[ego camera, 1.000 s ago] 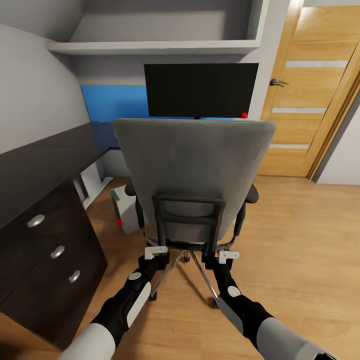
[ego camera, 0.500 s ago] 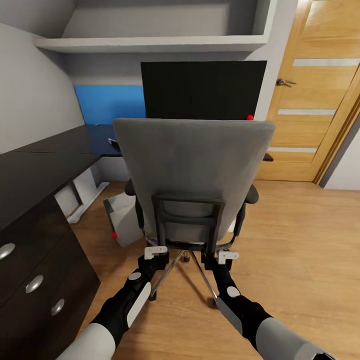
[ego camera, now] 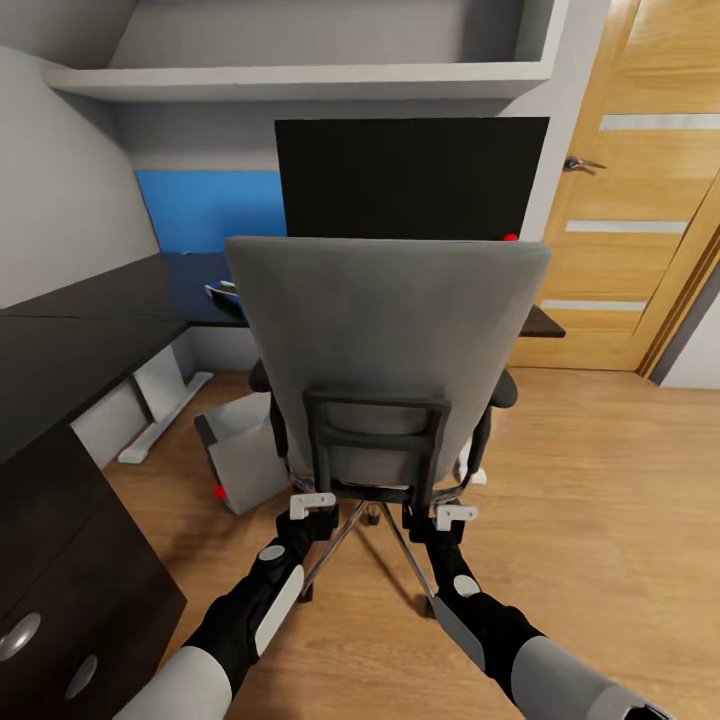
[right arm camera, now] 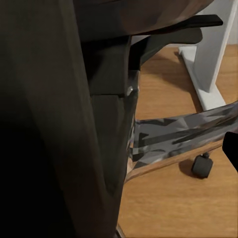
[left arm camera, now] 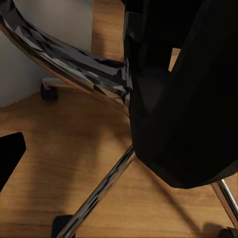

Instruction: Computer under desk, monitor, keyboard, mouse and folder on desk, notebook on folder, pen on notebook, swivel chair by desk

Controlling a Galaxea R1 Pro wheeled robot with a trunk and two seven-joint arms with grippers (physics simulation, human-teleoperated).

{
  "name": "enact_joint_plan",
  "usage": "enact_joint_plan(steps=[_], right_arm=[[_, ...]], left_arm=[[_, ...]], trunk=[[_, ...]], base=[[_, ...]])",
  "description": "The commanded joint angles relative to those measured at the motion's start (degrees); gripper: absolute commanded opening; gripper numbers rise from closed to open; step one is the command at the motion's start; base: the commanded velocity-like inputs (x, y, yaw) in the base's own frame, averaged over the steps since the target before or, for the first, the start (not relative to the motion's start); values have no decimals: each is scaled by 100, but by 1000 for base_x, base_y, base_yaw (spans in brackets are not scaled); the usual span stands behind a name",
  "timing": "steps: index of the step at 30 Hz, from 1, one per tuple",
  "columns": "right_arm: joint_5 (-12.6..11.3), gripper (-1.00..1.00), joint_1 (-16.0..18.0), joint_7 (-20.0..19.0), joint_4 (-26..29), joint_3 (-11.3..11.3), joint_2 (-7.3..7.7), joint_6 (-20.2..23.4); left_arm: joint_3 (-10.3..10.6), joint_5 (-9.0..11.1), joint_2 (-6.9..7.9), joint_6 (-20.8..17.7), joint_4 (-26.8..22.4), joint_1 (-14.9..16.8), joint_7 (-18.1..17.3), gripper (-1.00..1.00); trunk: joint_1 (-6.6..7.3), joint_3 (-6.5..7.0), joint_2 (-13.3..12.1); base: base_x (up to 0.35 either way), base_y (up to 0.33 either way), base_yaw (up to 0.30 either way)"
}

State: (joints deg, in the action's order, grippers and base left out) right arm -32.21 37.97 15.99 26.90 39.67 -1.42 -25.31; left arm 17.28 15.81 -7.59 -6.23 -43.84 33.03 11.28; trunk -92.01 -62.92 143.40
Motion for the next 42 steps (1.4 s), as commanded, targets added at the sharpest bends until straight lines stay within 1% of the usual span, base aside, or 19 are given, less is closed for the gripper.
enact_joint_plan(steps=[1,4,17,20,24,32,37,42], right_arm=[[-127,100,8,71,-9,12,9,-53],[-127,100,8,71,-9,13,10,-53],[-127,100,8,65,-114,29,2,-52],[-127,100,8,65,-129,31,2,-53],[-127,100,8,65,-132,32,2,-53],[-127,100,8,65,-132,32,2,-53],[-127,100,8,63,-132,24,2,-59],[-120,100,8,57,-132,23,15,-70]], left_arm=[[-375,1,11,-31,-11,2,182,100],[-375,-5,12,-34,-11,2,182,100],[-383,-8,12,-37,-11,2,191,100],[-383,-5,12,-33,-11,2,186,100],[-378,-7,12,-22,-11,2,168,100],[-383,-16,12,-30,-11,2,157,100],[-378,-6,12,-28,-4,2,179,100],[-363,-26,25,604,216,2,106,100]], trunk=[[0,-5,2],[0,-5,2],[0,-5,2],[0,-5,2],[0,-5,2],[0,-5,2],[0,-5,2],[0,-5,2]], base=[[10,0,0],[-73,-2,0],[-312,-97,0],[-94,-30,0],[66,-5,0],[285,0,0],[57,0,0],[3,0,0]])
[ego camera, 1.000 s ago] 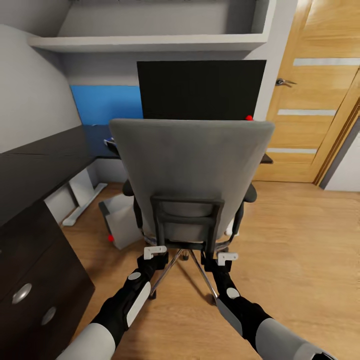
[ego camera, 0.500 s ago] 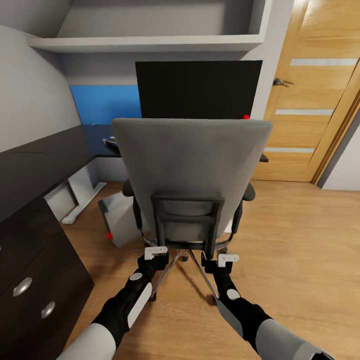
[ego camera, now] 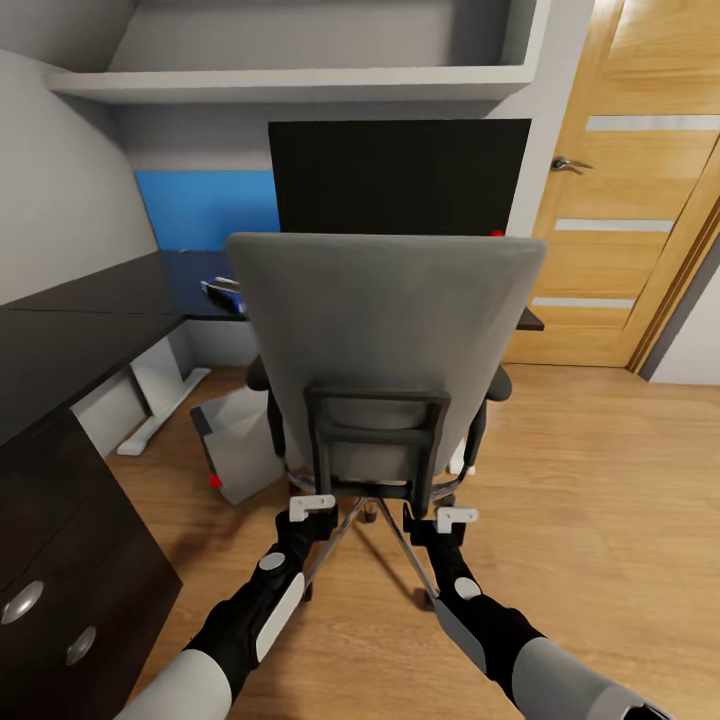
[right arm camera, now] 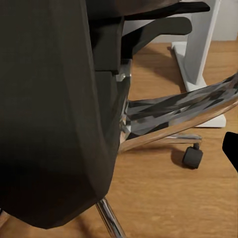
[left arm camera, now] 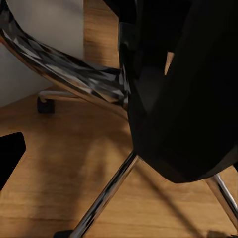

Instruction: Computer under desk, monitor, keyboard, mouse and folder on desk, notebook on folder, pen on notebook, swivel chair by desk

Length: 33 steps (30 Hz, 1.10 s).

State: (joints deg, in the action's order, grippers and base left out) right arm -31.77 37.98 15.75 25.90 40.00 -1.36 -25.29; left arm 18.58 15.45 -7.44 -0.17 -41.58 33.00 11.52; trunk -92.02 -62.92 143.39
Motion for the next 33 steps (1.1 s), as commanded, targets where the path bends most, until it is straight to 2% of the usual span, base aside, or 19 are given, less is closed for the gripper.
enact_joint_plan(steps=[1,6,19,21,26,29,33], right_arm=[[-163,100,8,79,-33,-9,10,-72],[-163,100,8,77,-33,-9,13,-72],[-163,100,8,77,-33,-6,9,-72],[-163,100,8,75,-33,13,5,-72],[-163,100,8,47,-33,24,12,-66],[-81,100,8,33,-33,102,23,-53],[240,100,8,33,-33,241,35,-47]], left_arm=[[-481,7,17,84,9,5,63,100],[-454,3,39,226,42,5,-7,100],[-419,-6,41,232,61,5,-88,100],[-282,-6,44,229,62,5,-88,100],[-156,-7,76,228,62,5,-89,100],[-141,-7,83,228,62,5,-89,100],[-136,-7,102,228,62,5,-89,100]], trunk=[[2,-5,2],[2,-5,2],[2,-5,2],[2,-5,2],[2,-5,2],[2,-5,2],[2,-5,2]], base=[[0,0,0],[0,0,0],[0,0,0],[0,0,0],[0,0,0],[0,0,0],[0,0,0]])
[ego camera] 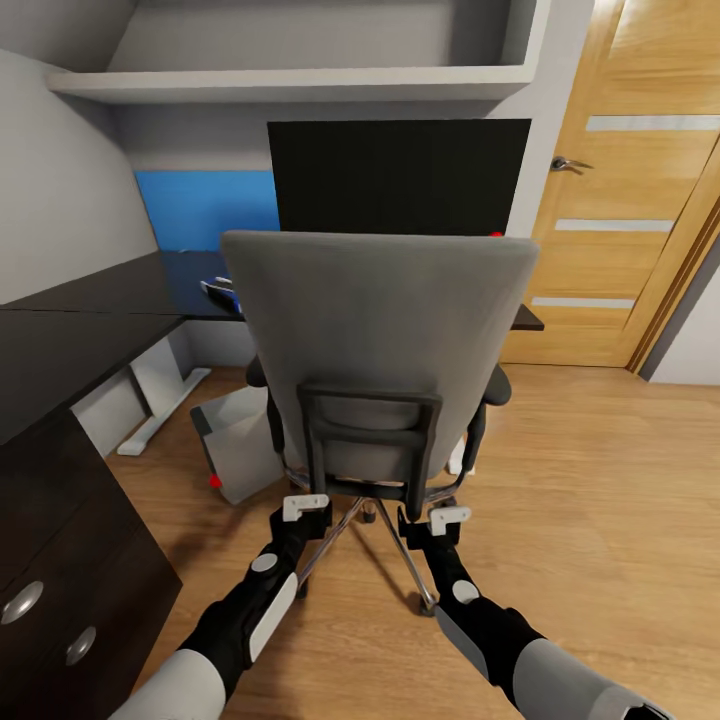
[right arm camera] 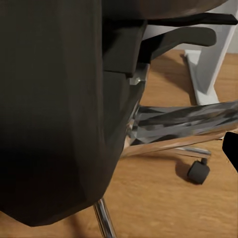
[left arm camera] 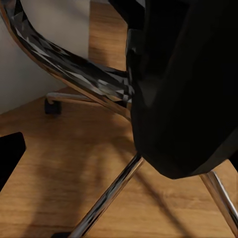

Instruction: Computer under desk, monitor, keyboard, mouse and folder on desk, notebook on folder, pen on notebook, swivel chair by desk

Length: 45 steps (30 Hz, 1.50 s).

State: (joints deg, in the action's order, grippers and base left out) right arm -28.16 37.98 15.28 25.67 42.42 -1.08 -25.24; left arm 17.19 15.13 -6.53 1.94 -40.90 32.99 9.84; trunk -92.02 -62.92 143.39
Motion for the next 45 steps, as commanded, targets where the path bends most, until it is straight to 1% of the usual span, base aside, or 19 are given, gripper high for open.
enact_joint_plan(steps=[1,6,23,26,28,29,30,31,33,40,45], right_arm=[[-79,100,8,80,-9,10,6,-52],[-7,100,8,80,-9,27,10,-52],[36,100,8,72,-9,36,18,-52],[38,100,8,72,-9,37,20,-52],[54,100,8,50,-9,38,20,-52],[68,100,8,31,-11,38,20,-50],[136,100,8,-106,-15,38,20,-51],[166,100,8,-227,-19,38,25,-48],[188,100,8,-344,-23,38,28,-51],[196,100,8,-384,-22,38,29,-50],[197,100,8,-386,-23,38,27,-47]], left_arm=[[3,25,17,17,-5,6,79,100],[4,25,28,17,-6,6,79,100],[23,25,20,17,-14,6,79,100],[115,25,22,17,-14,6,78,100],[288,30,27,17,-14,6,75,100],[312,30,27,17,-14,6,74,100],[381,33,27,17,-14,6,72,100],[407,33,28,17,-13,6,71,100],[427,34,29,17,-11,6,71,100],[434,34,27,17,-6,6,72,100],[434,34,29,17,-9,6,71,100]], trunk=[[1,-5,2],[1,-5,2],[1,-5,2],[1,-5,2],[1,-5,2],[1,-5,2],[1,-5,2],[1,-5,2],[1,-5,2],[1,-5,2],[1,-5,2]], base=[[0,0,0],[0,0,0],[0,0,0],[0,0,0],[0,0,0],[0,0,0],[0,0,0],[0,0,0],[0,0,0],[-16,0,0],[-255,0,0]])
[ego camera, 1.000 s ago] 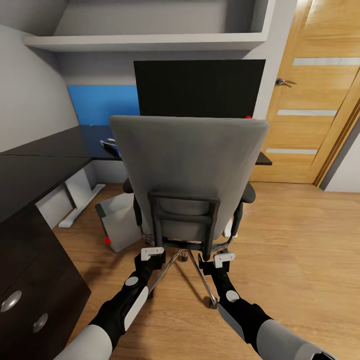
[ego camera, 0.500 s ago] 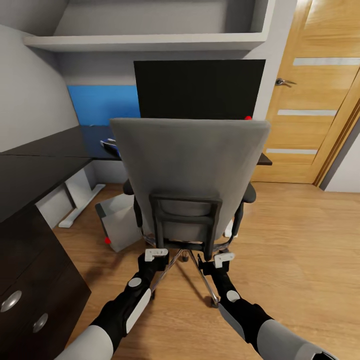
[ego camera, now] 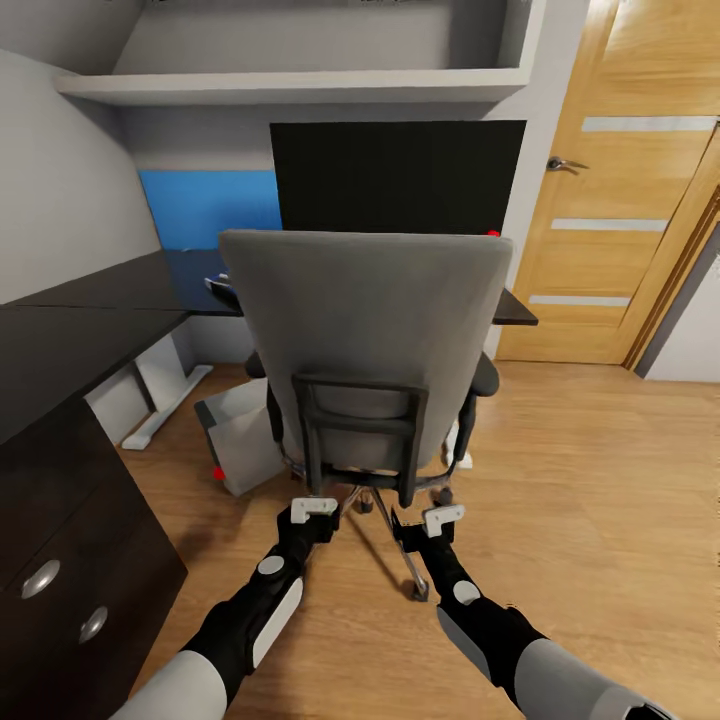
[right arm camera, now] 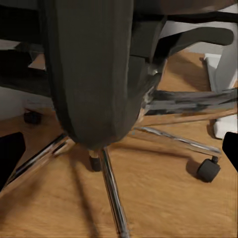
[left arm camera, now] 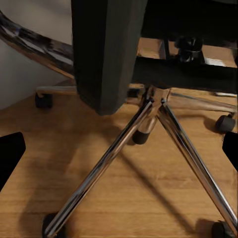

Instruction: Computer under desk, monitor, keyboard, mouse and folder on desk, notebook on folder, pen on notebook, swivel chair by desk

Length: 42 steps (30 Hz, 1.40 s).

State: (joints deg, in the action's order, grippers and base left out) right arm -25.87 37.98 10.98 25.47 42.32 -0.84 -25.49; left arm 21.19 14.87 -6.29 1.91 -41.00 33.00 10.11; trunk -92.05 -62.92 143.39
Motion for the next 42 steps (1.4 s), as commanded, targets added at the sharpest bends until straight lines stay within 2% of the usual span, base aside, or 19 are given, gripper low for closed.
enact_joint_plan(steps=[1,22,26,29,31,32,35,40,42], right_arm=[[-32,100,7,44,-4,49,2,-22],[-39,100,3,55,-42,49,-1,-16],[-73,100,-3,73,-272,30,-11,-19],[-104,100,-6,79,-497,-11,-11,-34],[-158,100,-9,85,-793,-28,-6,-47],[-433,100,-10,82,-1393,-22,-20,-297],[-679,100,-35,80,-1828,-16,-33,-572],[-960,100,-85,73,-2357,-20,-34,-724],[-1174,100,-130,71,-2508,-23,-26,-752]], left_arm=[[35,60,5,20,-1,5,44,100],[26,69,13,16,4,5,50,100],[26,83,160,21,158,5,66,100],[21,96,280,26,494,5,84,100],[18,96,315,47,1015,5,93,100],[9,107,327,180,1740,5,96,100],[-19,156,328,386,2254,5,111,100],[-26,510,323,489,2927,5,110,100],[-27,774,322,508,3213,5,102,100]], trunk=[[5,-5,2],[5,-5,2],[5,-5,2],[12,62,-2],[17,106,-4],[20,128,-6],[28,195,-10],[60,301,-55],[104,337,-135]], base=[[-321,0,0],[-333,-17,0],[-335,-80,0],[-335,-83,0],[-335,-43,0],[-246,-7,0],[-113,-3,0],[-32,-1,0],[-9,0,0]])
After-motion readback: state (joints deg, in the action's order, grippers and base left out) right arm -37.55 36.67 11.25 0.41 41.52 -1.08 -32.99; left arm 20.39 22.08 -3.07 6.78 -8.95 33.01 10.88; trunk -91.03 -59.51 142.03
